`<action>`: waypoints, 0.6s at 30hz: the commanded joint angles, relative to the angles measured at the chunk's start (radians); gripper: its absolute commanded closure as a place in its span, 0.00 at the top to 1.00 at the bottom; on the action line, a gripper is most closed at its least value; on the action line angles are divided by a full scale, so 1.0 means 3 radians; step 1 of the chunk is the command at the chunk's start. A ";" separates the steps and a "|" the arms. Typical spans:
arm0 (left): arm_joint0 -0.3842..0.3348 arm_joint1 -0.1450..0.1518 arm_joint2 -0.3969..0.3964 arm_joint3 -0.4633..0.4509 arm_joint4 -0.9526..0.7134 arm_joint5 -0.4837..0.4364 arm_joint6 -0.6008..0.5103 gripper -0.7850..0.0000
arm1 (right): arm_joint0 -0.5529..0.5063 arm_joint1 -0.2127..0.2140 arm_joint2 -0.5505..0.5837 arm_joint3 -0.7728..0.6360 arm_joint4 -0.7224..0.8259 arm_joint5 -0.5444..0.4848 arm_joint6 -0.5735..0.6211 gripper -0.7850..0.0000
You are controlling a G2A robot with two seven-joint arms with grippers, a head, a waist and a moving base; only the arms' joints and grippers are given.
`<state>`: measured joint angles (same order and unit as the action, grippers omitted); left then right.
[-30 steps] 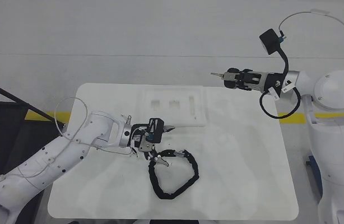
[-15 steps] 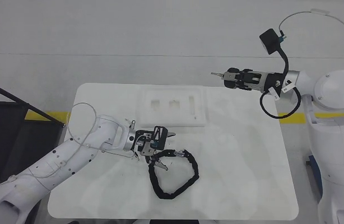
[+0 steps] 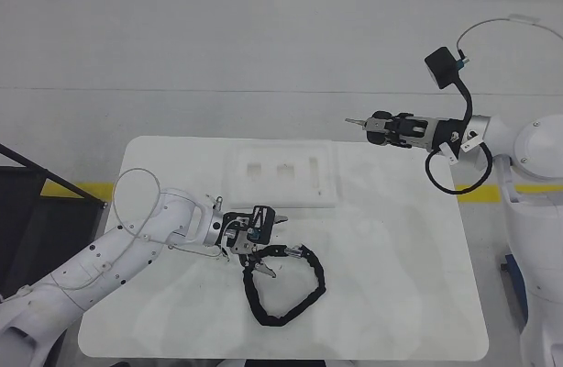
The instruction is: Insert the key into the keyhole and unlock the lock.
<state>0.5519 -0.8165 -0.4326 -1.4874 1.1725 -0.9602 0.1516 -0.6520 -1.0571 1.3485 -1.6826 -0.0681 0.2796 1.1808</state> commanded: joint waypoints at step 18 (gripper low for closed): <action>0.0468 -0.0145 -0.0006 0.0106 0.0485 0.0749 0.0326 1.00 | 0.0000 0.0000 0.0000 0.0000 0.0000 0.0000 0.0000 0.00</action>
<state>0.6900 -0.8550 -0.4369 -1.4616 1.3110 -0.7409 0.2426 -0.6520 -1.0571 1.3485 -1.6826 -0.0681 0.2796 1.1808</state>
